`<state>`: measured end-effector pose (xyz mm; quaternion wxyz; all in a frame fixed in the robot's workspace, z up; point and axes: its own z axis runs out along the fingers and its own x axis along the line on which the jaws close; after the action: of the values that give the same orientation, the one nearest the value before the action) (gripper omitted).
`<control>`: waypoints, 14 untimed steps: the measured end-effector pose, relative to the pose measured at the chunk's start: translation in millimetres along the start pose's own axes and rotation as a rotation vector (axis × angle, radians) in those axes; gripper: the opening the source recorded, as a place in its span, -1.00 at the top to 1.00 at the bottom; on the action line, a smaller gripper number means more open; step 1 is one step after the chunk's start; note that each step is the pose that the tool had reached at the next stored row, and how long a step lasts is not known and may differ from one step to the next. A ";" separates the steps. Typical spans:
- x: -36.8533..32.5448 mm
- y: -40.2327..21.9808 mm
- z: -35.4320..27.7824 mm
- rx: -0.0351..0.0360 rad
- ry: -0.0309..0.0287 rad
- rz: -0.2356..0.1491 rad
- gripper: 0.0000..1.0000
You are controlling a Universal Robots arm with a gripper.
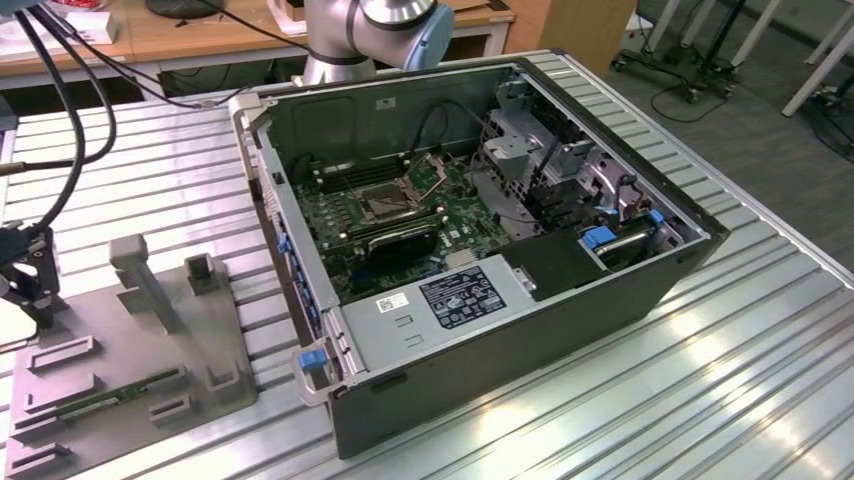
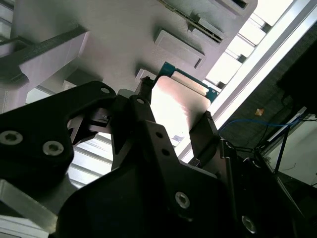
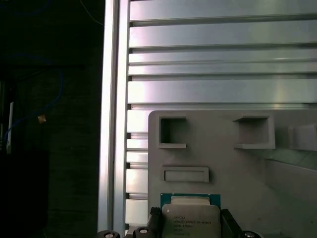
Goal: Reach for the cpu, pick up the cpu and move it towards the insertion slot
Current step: 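Pick up the cpu and move it towards the insertion slot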
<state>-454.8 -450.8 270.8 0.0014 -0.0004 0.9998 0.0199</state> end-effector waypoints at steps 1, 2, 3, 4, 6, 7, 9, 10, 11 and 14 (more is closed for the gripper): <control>0.0 0.0 -0.2 0.0001 0.0001 0.000 -0.09; 0.0 0.0 -0.4 0.0001 0.0001 0.000 -0.09; -0.2 0.0 -0.6 0.0002 0.0003 0.000 -0.09; -0.2 0.0 -0.7 0.0001 0.0002 0.000 -0.09; -0.2 0.0 -0.8 0.0000 0.0000 0.000 -0.09; -0.2 0.0 -0.9 0.0000 0.0001 0.000 -0.09; -0.2 0.0 -1.0 0.0001 0.0001 0.000 -0.09; -0.2 0.0 -1.0 0.0001 0.0001 0.000 -0.09; -0.2 0.0 -1.1 0.0001 0.0001 0.000 -0.09; -0.2 0.0 -1.6 0.0001 0.0002 0.000 -0.09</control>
<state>-454.6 -450.8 272.4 0.0013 -0.0004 0.9998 0.0199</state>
